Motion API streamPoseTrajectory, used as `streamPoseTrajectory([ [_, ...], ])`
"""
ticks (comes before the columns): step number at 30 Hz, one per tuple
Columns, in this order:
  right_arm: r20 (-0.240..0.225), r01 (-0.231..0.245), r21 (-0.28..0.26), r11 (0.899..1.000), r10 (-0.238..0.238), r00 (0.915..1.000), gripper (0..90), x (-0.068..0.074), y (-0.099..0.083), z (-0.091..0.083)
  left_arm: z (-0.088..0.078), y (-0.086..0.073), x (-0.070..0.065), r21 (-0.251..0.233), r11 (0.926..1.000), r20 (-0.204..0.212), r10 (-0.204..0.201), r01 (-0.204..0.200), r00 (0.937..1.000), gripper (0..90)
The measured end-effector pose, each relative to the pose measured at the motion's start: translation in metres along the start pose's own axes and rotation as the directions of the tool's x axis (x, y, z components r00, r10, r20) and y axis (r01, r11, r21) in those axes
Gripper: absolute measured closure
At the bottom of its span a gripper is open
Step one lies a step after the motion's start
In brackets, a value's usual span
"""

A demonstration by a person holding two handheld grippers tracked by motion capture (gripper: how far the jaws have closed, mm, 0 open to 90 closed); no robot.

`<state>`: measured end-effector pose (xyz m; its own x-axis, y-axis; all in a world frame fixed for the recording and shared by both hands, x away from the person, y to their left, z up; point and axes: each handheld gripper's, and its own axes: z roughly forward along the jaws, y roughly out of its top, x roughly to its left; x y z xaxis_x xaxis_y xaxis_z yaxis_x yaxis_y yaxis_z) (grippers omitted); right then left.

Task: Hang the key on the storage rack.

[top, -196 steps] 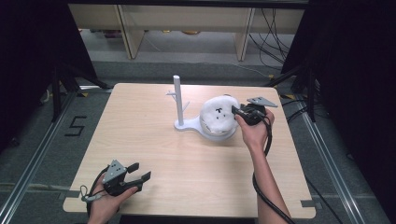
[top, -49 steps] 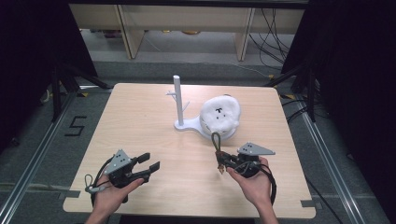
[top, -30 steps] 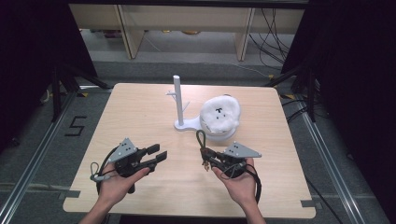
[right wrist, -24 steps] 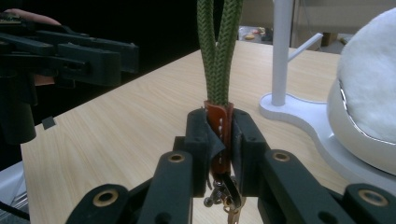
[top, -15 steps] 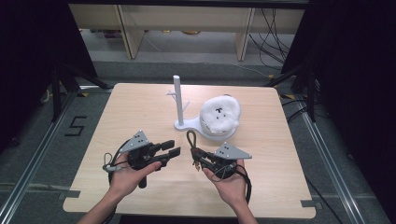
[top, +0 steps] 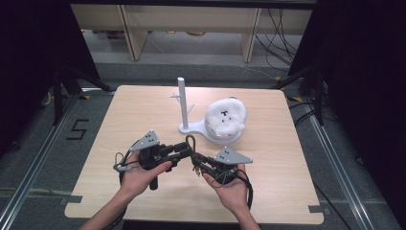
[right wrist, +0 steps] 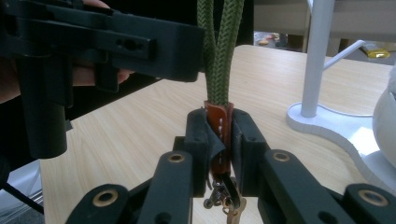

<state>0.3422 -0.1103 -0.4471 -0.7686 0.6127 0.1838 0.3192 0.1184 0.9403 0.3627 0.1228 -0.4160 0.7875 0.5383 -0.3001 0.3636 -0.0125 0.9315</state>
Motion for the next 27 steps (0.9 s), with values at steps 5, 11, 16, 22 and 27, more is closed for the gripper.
streamPoseTrajectory([
  [5, 0.001, 0.006, -0.019, 1.000, -0.006, 1.0000, 79.3, 0.0016, 0.0019, 0.0006, -0.0006, 0.0025, -0.0013, -0.010, 0.9999, 0.010, 0.005, -0.005, 0.9999, 74.1],
  [11, 0.001, 0.025, -0.029, 0.999, -0.025, 0.9997, 79.3, 0.0026, 0.0033, 0.0005, -0.0015, 0.0036, -0.0001, -0.016, 0.9999, 0.014, 0.002, -0.002, 0.9999, 80.4],
  [16, 0.001, 0.009, -0.019, 1.000, -0.009, 1.0000, 79.3, 0.0046, 0.0037, 0.0019, -0.0011, 0.0044, -0.0011, -0.017, 0.9998, 0.013, 0.008, -0.007, 0.9999, 82.3],
  [22, 0.011, 0.004, -0.008, 1.000, -0.004, 0.9999, 79.2, 0.0075, 0.0033, 0.0015, -0.0018, 0.0042, -0.0018, -0.006, 0.9998, 0.020, 0.018, -0.018, 0.9996, 83.6],
  [27, 0.009, 0.039, -0.015, 0.999, -0.039, 0.9992, 79.1, 0.0068, 0.0031, 0.0036, -0.0021, 0.0043, -0.0031, -0.008, 0.9982, 0.018, 0.059, -0.059, 0.9981, 83.9],
])
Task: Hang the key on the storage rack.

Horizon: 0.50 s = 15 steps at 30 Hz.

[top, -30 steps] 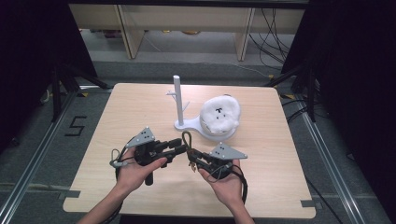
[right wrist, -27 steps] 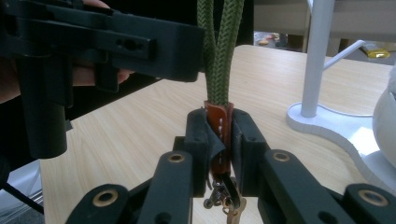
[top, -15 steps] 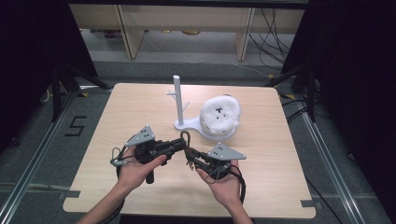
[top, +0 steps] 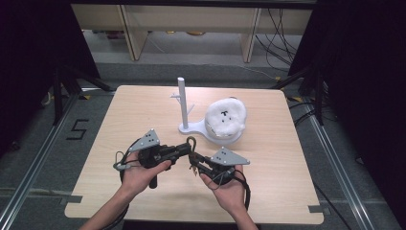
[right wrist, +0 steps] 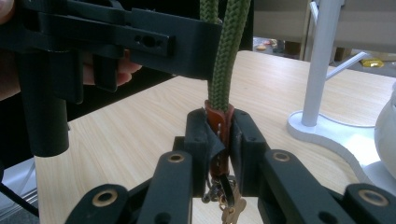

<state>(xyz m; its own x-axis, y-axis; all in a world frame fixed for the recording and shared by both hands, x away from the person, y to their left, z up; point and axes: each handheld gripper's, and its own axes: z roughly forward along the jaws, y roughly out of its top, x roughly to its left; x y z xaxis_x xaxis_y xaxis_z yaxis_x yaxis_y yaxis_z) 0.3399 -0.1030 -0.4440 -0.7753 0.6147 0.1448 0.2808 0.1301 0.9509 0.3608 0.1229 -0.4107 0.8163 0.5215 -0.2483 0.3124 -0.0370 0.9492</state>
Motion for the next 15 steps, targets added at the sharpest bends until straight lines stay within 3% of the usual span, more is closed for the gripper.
streamPoseTrajectory([
  [1, 0.005, 0.007, -0.002, 1.000, -0.007, 1.0000, 79.1, 0.0001, 0.0005, -0.0004, -0.0002, 0.0001, -0.0007, -0.002, 1.0000, -0.003, 0.003, -0.003, 1.0000, 84.0],
  [2, 0.012, -0.024, 0.006, 1.000, 0.024, 0.9996, 79.0, 0.0027, 0.0006, -0.0014, -0.0003, 0.0002, -0.0009, -0.004, 1.0000, -0.003, 0.006, -0.006, 1.0000, 84.1],
  [3, 0.019, 0.013, -0.001, 1.000, -0.013, 0.9997, 78.9, 0.0003, 0.0014, -0.0013, -0.0004, 0.0004, -0.0012, -0.005, 0.9999, -0.003, 0.015, -0.015, 0.9999, 84.1],
  [7, 0.014, -0.004, 0.002, 1.000, 0.004, 0.9999, 76.2, 0.0016, 0.0036, -0.0013, -0.0009, 0.0000, -0.0013, -0.003, 0.9989, -0.018, 0.048, -0.048, 0.9987, 84.3],
  [9, 0.018, 0.022, -0.005, 1.000, -0.022, 0.9996, 74.9, -0.0001, 0.0055, -0.0015, -0.0015, 0.0001, -0.0012, -0.002, 0.9986, -0.024, 0.053, -0.053, 0.9983, 84.4],
  [10, 0.014, -0.004, 0.001, 1.000, 0.004, 0.9999, 72.9, 0.0009, 0.0058, -0.0014, -0.0020, 0.0006, -0.0013, -0.003, 0.9984, -0.027, 0.056, -0.056, 0.9981, 84.4],
  [12, 0.014, -0.012, 0.033, 0.999, 0.011, 0.9998, 68.9, 0.0011, 0.0069, -0.0013, -0.0029, 0.0018, -0.0011, -0.011, 0.9981, -0.036, 0.061, -0.061, 0.9975, 84.5],
  [14, 0.020, -0.010, 0.034, 0.999, 0.010, 0.9997, 67.2, 0.0005, 0.0063, -0.0005, -0.0038, 0.0032, -0.0003, -0.016, 0.9972, -0.047, 0.072, -0.073, 0.9963, 84.5],
  [15, 0.018, 0.013, 0.036, 0.999, -0.014, 0.9997, 66.0, -0.0011, 0.0063, 0.0001, -0.0044, 0.0038, 0.0001, -0.018, 0.9970, -0.051, 0.074, -0.075, 0.9960, 84.5],
])
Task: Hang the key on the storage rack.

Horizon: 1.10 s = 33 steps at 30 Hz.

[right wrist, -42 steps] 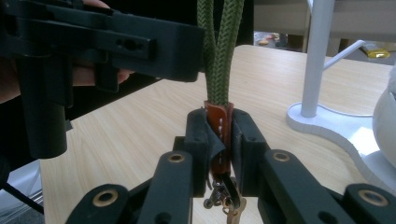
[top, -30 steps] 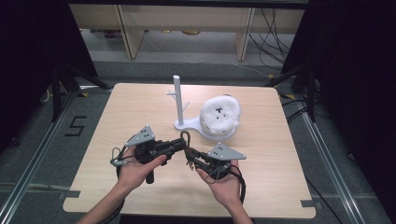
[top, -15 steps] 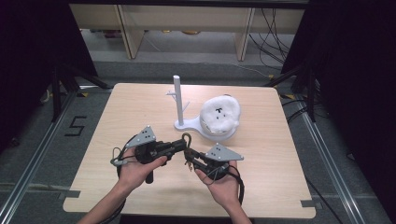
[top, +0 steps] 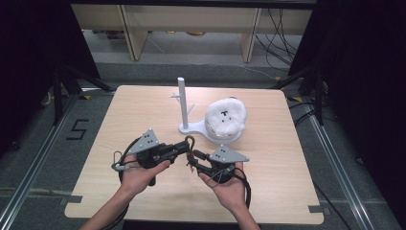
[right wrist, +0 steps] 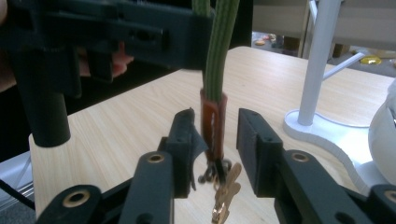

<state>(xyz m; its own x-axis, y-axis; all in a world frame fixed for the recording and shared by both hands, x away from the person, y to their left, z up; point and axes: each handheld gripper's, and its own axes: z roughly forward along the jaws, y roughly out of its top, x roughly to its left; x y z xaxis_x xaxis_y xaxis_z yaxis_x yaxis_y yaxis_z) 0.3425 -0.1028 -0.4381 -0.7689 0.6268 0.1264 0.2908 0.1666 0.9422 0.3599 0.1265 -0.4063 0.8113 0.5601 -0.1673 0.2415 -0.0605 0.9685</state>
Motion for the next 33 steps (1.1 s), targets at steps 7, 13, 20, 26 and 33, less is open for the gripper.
streamPoseTrajectory([
  [7, 0.000, -0.007, 0.027, 1.000, 0.007, 1.0000, 57.2, -0.002, -0.002, -0.001, -0.004, 0.004, 0.005, -0.010, 0.9998, -0.037, 0.019, -0.019, 0.9991, 84.5],
  [13, 0.026, -0.016, 0.025, 1.000, 0.016, 0.9995, 54.3, -0.006, -0.003, -0.008, -0.010, 0.008, 0.010, -0.024, 0.9993, -0.063, 0.028, -0.029, 0.9976, 84.5],
  [20, 0.064, -0.026, 0.009, 1.000, 0.026, 0.9976, 53.7, -0.014, -0.006, -0.017, -0.016, 0.011, 0.016, -0.036, 0.9986, -0.090, 0.034, -0.037, 0.9954, 84.5],
  [26, 0.078, -0.028, 0.005, 1.000, 0.028, 0.9966, 53.5, -0.020, -0.008, -0.024, -0.020, 0.013, 0.022, -0.043, 0.9984, -0.113, 0.030, -0.035, 0.9931, 84.5],
  [33, 0.099, -0.044, 0.008, 0.999, 0.043, 0.9941, 52.6, -0.023, -0.013, -0.030, -0.023, 0.015, 0.029, -0.058, 0.9974, -0.129, 0.034, -0.042, 0.9911, 84.5],
])
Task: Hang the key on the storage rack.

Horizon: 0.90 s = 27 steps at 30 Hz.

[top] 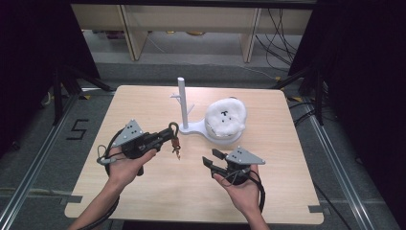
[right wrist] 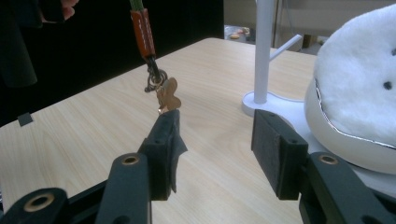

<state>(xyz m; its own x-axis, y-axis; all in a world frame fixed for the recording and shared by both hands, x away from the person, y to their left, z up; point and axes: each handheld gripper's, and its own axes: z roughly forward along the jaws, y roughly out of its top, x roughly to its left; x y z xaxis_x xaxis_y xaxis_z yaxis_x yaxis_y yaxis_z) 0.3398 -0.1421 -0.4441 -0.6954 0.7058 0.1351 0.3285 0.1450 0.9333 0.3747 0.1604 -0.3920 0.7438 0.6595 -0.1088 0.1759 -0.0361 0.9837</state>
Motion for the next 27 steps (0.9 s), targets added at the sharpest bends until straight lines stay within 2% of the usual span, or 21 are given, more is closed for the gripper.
streamPoseTrajectory([
  [3, 0.007, -0.012, 0.003, 1.000, 0.011, 0.9999, 52.4, -0.001, -0.002, -0.002, -0.001, 0.001, 0.003, 0.010, 0.9999, -0.016, 0.002, -0.002, 0.9999, 84.5],
  [4, 0.005, -0.001, 0.004, 1.000, 0.001, 1.0000, 52.3, -0.002, -0.003, -0.003, -0.001, 0.001, 0.005, 0.005, 1.0000, -0.016, -0.001, 0.002, 0.9999, 84.5],
  [5, 0.007, -0.024, 0.004, 1.000, 0.024, 0.9997, 52.3, -0.002, -0.005, -0.004, -0.002, 0.001, 0.006, 0.010, 0.9999, -0.023, -0.002, 0.003, 0.9997, 84.5],
  [6, 0.007, -0.005, -0.004, 1.000, 0.005, 1.0000, 52.2, -0.004, -0.005, -0.004, -0.001, 0.001, 0.007, 0.007, 1.0000, -0.027, -0.005, 0.005, 0.9996, 84.5],
  [8, 0.017, -0.022, 0.001, 1.000, 0.022, 0.9996, 52.1, -0.004, -0.007, -0.006, -0.002, 0.002, 0.010, 0.006, 1.0000, -0.035, -0.006, 0.006, 0.9994, 84.5],
  [9, 0.026, -0.018, 0.001, 1.000, 0.018, 0.9995, 52.0, -0.004, -0.007, -0.007, -0.002, 0.002, 0.011, 0.007, 1.0000, -0.040, -0.004, 0.005, 0.9992, 84.5],
  [11, 0.012, -0.002, 0.004, 1.000, 0.002, 0.9999, 51.8, -0.007, -0.008, -0.008, -0.002, 0.003, 0.014, 0.004, 0.9999, -0.047, -0.009, 0.009, 0.9988, 84.5],
  [12, 0.024, -0.004, -0.001, 1.000, 0.004, 0.9997, 51.7, -0.007, -0.008, -0.008, -0.002, 0.003, 0.015, 0.004, 0.9999, -0.050, -0.009, 0.009, 0.9987, 84.4],
  [14, 0.030, -0.032, 0.007, 0.999, 0.032, 0.9990, 51.6, -0.007, -0.010, -0.010, -0.002, 0.004, 0.018, 0.003, 1.0000, -0.059, -0.005, 0.005, 0.9983, 84.5],
  [15, 0.027, -0.009, 0.010, 1.000, 0.008, 0.9996, 51.6, -0.009, -0.010, -0.010, -0.001, 0.005, 0.019, 0.001, 1.0000, -0.061, -0.004, 0.005, 0.9981, 84.5],
  [16, 0.029, -0.010, -0.001, 1.000, 0.010, 0.9995, 51.5, -0.009, -0.011, -0.010, -0.001, 0.006, 0.020, 0.004, 1.0000, -0.066, -0.003, 0.003, 0.9978, 84.5],
  [18, 0.034, -0.043, 0.002, 0.999, 0.043, 0.9985, 51.5, -0.009, -0.012, -0.011, 0.000, 0.007, 0.023, 0.006, 1.0000, -0.069, 0.002, -0.002, 0.9976, 84.5],
  [20, 0.041, -0.032, 0.014, 0.999, 0.031, 0.9987, 51.4, -0.010, -0.013, -0.013, 0.001, 0.008, 0.025, 0.003, 1.0000, -0.071, 0.003, -0.003, 0.9975, 84.5],
  [22, 0.055, -0.054, 0.013, 0.998, 0.053, 0.9971, 51.3, -0.010, -0.014, -0.014, 0.003, 0.009, 0.027, 0.001, 1.0000, -0.074, 0.002, -0.002, 0.9972, 84.5],
  [23, 0.048, -0.019, -0.008, 1.000, 0.019, 0.9987, 51.3, -0.013, -0.014, -0.013, 0.003, 0.009, 0.027, 0.001, 1.0000, -0.074, 0.002, -0.002, 0.9972, 84.4],
  [27, 0.048, -0.050, -0.011, 0.999, 0.051, 0.9976, 51.3, -0.013, -0.016, -0.014, 0.008, 0.010, 0.032, 0.007, 1.0000, -0.080, -0.004, 0.004, 0.9968, 84.5],
])
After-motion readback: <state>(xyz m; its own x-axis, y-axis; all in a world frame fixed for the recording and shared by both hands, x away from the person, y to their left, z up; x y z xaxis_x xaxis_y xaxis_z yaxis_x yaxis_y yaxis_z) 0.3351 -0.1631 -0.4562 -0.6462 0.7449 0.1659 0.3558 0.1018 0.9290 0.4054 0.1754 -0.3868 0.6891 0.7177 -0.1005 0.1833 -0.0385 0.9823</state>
